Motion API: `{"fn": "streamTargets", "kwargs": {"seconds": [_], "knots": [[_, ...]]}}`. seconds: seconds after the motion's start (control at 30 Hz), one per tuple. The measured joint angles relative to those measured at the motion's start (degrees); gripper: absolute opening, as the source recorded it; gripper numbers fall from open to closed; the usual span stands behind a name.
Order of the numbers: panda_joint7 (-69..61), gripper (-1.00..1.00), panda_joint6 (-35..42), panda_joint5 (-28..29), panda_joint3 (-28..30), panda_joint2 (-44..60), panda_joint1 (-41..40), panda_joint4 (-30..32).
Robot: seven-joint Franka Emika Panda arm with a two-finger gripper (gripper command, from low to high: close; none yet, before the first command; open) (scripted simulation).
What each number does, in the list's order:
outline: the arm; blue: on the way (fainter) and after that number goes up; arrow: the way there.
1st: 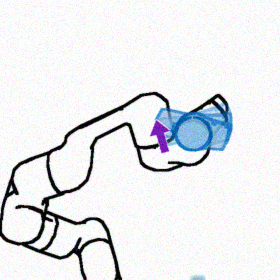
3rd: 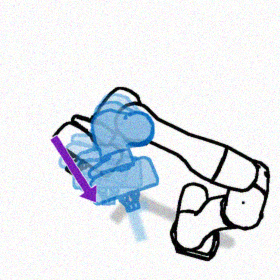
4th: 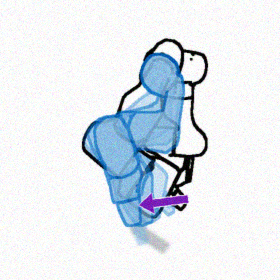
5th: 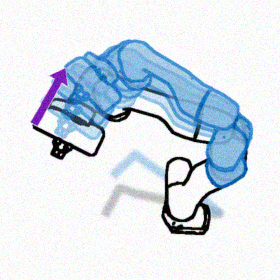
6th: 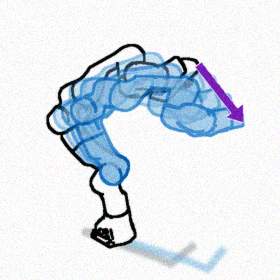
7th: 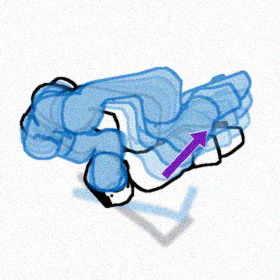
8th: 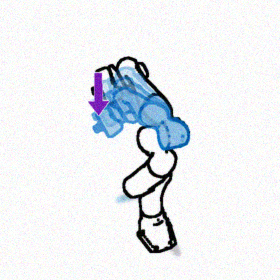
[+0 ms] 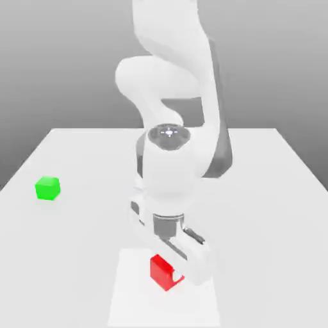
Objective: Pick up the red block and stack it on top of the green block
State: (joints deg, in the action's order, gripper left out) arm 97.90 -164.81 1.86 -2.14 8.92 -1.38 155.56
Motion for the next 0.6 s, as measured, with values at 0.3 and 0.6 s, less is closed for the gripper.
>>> {"fn": "streamTargets", "kwargs": {"seconds": [0.3, 0.6], "knots": [[5.4, -1.0, 7.6, -0.7, 4.8, -10.0, -11.0, 2.3], [18.1, -1.0, 10.1, 2.5, 13.2, -15.3, -26.7, 4.8]]}}
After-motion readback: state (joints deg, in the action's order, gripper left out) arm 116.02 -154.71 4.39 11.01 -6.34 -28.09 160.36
